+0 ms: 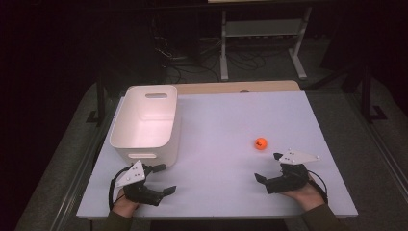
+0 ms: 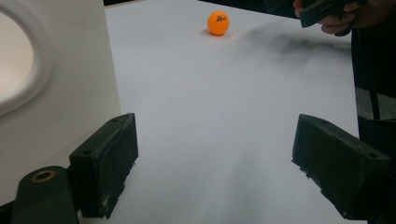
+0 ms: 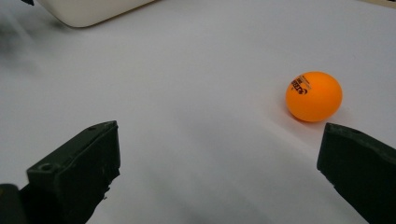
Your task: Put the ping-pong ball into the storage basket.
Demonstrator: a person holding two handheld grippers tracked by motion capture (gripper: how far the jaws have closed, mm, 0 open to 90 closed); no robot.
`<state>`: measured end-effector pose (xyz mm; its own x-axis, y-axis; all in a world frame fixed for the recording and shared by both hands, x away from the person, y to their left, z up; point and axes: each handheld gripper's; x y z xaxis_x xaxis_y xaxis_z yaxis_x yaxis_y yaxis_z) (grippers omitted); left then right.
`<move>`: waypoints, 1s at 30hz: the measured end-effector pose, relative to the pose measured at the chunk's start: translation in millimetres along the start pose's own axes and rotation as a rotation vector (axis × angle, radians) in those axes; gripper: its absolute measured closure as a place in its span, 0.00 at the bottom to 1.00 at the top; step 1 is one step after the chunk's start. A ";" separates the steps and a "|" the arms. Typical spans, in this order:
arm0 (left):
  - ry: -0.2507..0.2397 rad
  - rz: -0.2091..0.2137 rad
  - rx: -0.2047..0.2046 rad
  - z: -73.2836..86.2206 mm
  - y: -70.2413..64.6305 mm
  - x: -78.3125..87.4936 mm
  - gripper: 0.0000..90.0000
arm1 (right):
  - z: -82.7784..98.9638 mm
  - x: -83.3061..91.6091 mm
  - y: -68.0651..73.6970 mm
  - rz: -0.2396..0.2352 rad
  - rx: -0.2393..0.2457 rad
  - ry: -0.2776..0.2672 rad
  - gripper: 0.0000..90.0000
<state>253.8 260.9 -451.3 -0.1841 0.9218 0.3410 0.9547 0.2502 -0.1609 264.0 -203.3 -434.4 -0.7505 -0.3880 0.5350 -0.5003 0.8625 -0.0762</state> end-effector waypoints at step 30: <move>-0.001 -0.002 0.003 0.0 -0.4 -0.3 0.16 | -3.8 3.2 -13.9 0.023 -0.028 -0.001 0.00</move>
<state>253.5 260.5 -451.3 -0.1857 0.9217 0.3405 0.9538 0.2524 -0.1630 270.2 -215.4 -428.4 -0.7622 -0.3683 0.5324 -0.4703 0.8801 -0.0646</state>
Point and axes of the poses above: each handheld gripper's, and its own axes: x roughly backward along the jaws, z roughly out of its underside, y roughly to its left, and after that the axes turned 15 degrees about z, right-handed
